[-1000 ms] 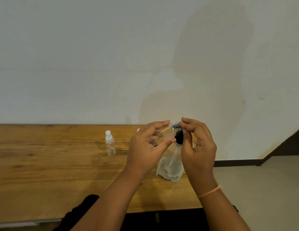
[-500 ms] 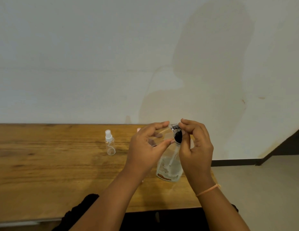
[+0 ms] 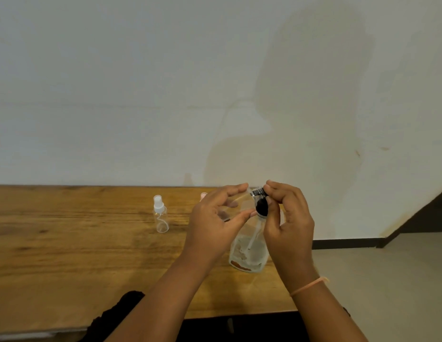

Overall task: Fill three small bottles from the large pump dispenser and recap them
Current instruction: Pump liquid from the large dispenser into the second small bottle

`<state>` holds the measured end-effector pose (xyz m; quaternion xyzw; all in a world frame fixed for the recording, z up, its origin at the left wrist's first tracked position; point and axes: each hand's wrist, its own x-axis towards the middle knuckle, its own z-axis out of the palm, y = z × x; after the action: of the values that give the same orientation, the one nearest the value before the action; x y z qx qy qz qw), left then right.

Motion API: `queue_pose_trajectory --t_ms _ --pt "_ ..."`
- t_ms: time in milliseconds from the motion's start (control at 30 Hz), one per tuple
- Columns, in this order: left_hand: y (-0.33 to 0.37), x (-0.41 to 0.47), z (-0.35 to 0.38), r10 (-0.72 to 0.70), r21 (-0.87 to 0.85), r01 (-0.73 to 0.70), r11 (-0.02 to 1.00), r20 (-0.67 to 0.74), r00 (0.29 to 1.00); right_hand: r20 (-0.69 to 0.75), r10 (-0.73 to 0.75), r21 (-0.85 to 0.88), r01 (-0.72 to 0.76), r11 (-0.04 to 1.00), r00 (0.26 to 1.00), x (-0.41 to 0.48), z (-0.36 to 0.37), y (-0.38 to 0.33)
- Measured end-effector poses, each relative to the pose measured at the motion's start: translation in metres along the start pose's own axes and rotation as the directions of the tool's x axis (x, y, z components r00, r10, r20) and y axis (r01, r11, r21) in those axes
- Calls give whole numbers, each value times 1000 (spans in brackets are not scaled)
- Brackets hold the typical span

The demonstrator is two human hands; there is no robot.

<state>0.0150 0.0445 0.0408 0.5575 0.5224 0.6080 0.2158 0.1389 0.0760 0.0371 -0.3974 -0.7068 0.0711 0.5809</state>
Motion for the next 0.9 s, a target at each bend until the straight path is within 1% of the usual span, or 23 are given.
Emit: queue_pose_trajectory --t_ms 100,233,333,467,533,667,767,900 --pt "3 2 0 35 -19 -35 999 -19 999 -14 18 44 -17 999 1000 5 -2 -4" --pt "3 1 -1 94 -6 -94 996 -23 995 -25 6 22 -5 1000 1000 5 -5 -8" --pt "3 2 0 68 -18 -68 998 -18 998 -26 -7 -11 7 1000 1000 4 -5 -8" --pt "-2 1 0 28 31 -28 999 4 1000 10 -2 -58 2 998 1000 1 3 -2" --pt "-2 0 0 21 40 -21 999 7 1000 9 0 -54 0 999 1000 0 3 -2" --pt "2 2 0 69 24 -69 997 -12 998 -41 -10 9 10 1000 999 3 0 -7" --pt "2 0 0 114 32 -114 993 -24 993 -52 -17 7 17 1000 999 3 -1 -8" --pt "2 2 1 105 22 -105 994 -28 994 -49 -18 10 18 1000 999 3 -1 -6"
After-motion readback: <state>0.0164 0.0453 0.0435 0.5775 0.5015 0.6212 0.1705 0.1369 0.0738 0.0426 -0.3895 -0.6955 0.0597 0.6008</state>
